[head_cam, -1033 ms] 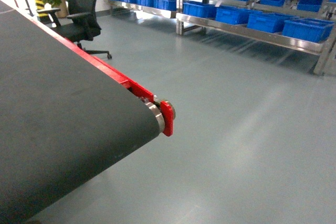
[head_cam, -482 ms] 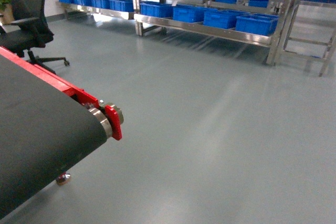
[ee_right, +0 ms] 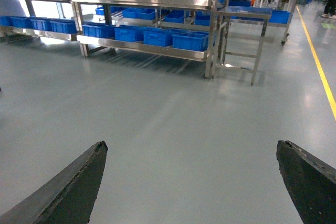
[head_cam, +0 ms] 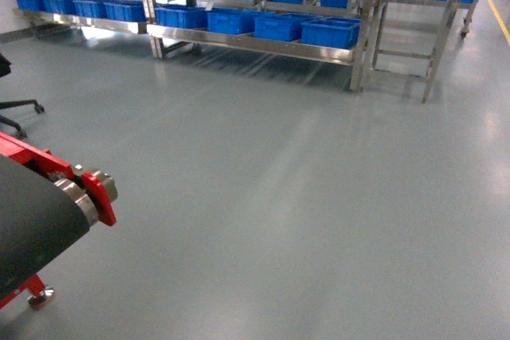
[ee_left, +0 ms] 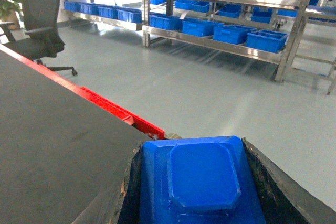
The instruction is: Pick blue part to blue bin on bottom shelf
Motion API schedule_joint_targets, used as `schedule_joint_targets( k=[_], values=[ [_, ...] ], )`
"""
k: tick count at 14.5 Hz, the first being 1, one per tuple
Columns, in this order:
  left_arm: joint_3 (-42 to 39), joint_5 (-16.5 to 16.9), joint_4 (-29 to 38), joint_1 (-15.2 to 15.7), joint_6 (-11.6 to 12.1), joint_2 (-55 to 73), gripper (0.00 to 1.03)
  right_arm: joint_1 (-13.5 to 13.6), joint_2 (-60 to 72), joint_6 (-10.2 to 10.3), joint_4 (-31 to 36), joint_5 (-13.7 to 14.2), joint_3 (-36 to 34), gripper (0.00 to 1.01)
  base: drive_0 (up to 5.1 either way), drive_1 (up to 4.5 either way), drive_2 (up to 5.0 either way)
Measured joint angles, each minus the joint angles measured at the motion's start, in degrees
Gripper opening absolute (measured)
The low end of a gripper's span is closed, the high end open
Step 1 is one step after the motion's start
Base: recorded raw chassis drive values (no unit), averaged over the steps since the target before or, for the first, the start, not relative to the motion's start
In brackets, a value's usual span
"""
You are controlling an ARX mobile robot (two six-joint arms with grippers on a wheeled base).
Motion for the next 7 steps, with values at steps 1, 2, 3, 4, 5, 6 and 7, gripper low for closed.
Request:
schedule_joint_targets(
  k=[1, 2, 3, 4, 5, 6, 7],
  values=[
    [0.00, 0.02, -0.04, 0.00, 0.00, 0.00, 0.44, 0.00, 0.00, 0.00, 0.02, 0.00, 0.00, 0.98, -1.7, -1.67, -1.7],
    [0.00, 0.00, -0.02, 0.00, 0.00, 0.00, 0.44, 0.00, 0.00, -0.02, 0.00, 0.00, 0.00, 0.98, -1.7, -1.67, -1.7],
    [0.00, 0.00, -0.02, 0.00, 0.00, 0.00, 0.44, 0.00, 0.00, -0.02, 0.02, 0.00, 0.00, 0.98, -1.7, -1.67, -1.7],
    [0.00, 0.00, -0.02, 0.00, 0.00, 0.00, 0.44, 0.00, 0.00, 0.00, 0.00, 0.00, 0.00, 0.98, -1.7, -1.67, -1.7],
    [0.00, 0.00, 0.00, 0.00, 0.00, 0.00, 0.44, 0.00, 0.00, 0.00, 0.02, 0.00, 0.00, 0.98, -1.7, -1.67, -1.7],
    [0.00, 0.02, -0.09, 0.00, 0.00, 0.02, 0.44, 0.00, 0.00, 0.00, 0.02, 0.02, 0.00, 0.98, -1.7, -1.67, -1.7],
    [0.00, 0.02, 0.04, 0.00, 0.00, 0.00, 0.44, 0.00, 0.00, -0.02, 0.00, 0.02, 0.00, 0.98, -1.7, -1.67, -1.7]
  ],
)
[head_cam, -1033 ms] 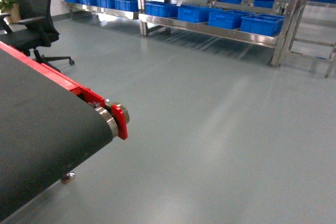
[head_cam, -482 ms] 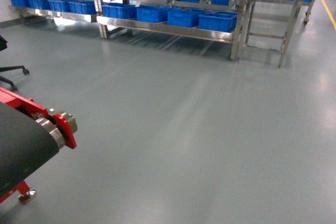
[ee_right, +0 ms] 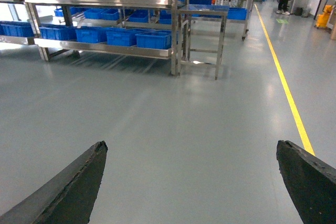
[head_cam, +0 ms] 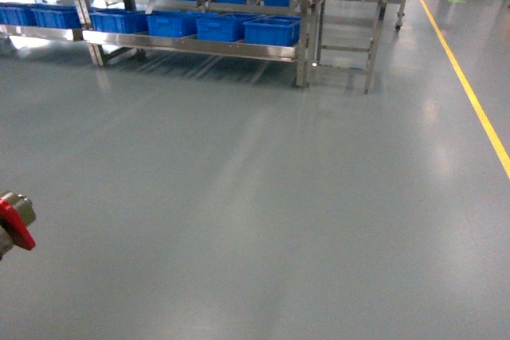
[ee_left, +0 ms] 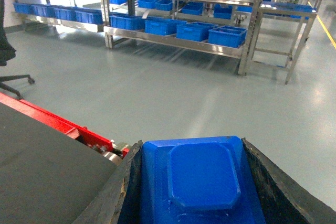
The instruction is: Pick blue part to blue bin on bottom shelf
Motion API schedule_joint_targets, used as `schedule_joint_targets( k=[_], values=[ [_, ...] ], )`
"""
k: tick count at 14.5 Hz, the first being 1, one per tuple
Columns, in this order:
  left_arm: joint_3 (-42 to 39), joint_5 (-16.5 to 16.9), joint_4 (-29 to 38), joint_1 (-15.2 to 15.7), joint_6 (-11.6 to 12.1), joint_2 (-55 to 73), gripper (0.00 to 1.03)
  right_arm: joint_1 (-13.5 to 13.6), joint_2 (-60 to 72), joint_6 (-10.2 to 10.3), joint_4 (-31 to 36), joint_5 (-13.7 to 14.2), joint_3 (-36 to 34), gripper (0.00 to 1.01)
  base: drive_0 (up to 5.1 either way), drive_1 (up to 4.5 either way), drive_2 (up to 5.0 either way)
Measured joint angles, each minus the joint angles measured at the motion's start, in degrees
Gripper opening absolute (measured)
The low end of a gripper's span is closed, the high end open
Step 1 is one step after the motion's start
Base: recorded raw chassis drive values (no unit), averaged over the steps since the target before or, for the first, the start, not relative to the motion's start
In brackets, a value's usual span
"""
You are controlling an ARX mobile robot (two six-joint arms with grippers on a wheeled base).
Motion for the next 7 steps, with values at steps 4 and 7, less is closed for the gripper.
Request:
schedule_joint_targets(
  k=[4, 7],
  values=[
    [0.00, 0.00, -0.07, 0.00, 0.00, 0.00, 0.43, 0.00, 0.00, 0.02, 0.00, -0.02, 0.00, 0.98, -1.7, -1.67, -1.7],
    [0.00, 0.00, -0.11, 0.00, 0.00, 0.00, 0.43, 0.00, 0.00, 0.00, 0.00, -0.02, 0.00, 0.98, -1.6, -1.61, -1.6]
  ],
)
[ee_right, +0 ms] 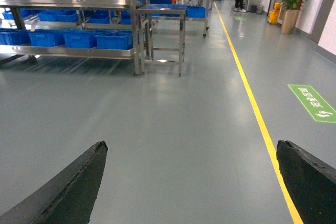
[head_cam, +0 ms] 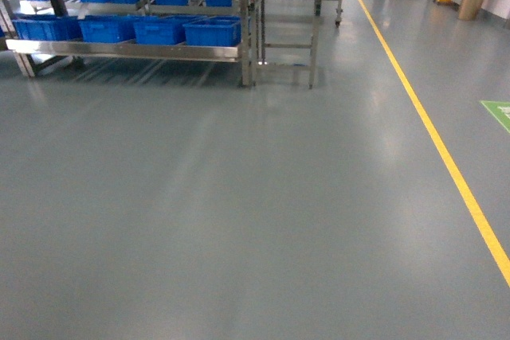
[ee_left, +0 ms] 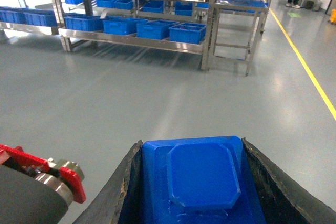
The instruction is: Pick blue part to blue bin on bottom shelf
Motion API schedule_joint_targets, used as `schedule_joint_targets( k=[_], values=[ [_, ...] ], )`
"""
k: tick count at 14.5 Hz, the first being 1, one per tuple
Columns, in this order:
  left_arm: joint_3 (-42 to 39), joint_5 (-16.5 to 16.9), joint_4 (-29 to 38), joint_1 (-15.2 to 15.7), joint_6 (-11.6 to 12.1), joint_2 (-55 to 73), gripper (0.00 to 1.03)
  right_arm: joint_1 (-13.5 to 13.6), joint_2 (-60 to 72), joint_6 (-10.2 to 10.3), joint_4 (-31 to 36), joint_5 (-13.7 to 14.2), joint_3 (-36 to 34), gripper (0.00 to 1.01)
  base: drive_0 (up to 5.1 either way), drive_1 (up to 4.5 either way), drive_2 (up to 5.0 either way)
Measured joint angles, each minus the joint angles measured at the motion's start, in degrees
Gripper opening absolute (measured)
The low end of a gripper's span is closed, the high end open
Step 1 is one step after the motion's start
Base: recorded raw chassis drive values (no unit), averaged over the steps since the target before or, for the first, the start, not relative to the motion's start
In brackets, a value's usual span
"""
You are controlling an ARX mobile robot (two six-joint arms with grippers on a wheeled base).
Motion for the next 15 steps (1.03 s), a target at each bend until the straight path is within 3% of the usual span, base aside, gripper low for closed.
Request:
schedule_joint_targets(
  k=[15],
  values=[
    [0.00, 0.00, 0.17, -0.09, -0.02, 0.00, 0.43, 0.00, 0.00, 0.02, 0.20, 0.02, 0.00, 0.98, -1.6, -1.61, -1.6]
  ],
)
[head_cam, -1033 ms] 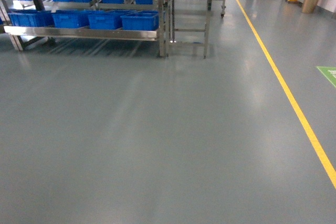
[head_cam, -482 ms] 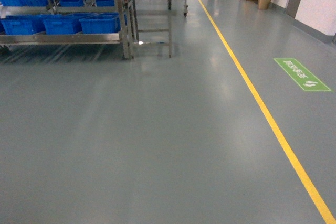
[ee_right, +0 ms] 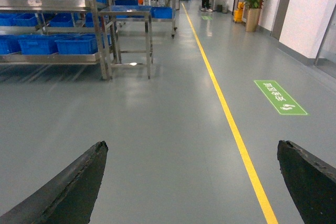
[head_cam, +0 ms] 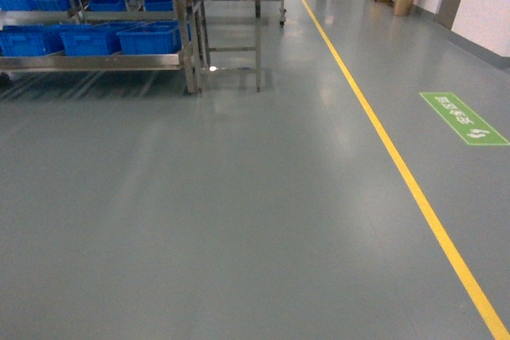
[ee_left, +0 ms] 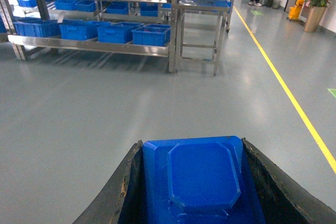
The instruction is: Pick blue part to blue bin on bottom shelf
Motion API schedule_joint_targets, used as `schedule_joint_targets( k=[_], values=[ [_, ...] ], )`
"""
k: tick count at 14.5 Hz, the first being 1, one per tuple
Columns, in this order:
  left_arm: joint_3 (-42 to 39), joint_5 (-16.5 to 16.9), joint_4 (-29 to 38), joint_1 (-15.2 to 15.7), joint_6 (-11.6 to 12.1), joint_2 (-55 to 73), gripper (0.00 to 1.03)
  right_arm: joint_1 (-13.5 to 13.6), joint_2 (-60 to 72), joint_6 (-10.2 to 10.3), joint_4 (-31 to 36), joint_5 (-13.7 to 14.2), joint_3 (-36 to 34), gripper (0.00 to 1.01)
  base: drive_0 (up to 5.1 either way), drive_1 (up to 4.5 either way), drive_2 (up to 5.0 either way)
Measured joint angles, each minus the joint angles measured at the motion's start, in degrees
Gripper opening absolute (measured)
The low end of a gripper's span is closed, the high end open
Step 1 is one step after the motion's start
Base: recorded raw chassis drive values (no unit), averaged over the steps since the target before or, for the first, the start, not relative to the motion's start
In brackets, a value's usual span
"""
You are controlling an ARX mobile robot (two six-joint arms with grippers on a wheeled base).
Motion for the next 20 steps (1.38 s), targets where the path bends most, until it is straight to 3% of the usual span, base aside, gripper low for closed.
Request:
schedule_joint_targets(
  k=[20],
  values=[
    [-0.07, -0.02, 0.00, 0.00, -0.20, 0.09, 0.43, 0.00, 0.00, 0.00, -0.26, 0.02, 0.00, 0.98, -1.6, -1.61, -1.6]
  ],
)
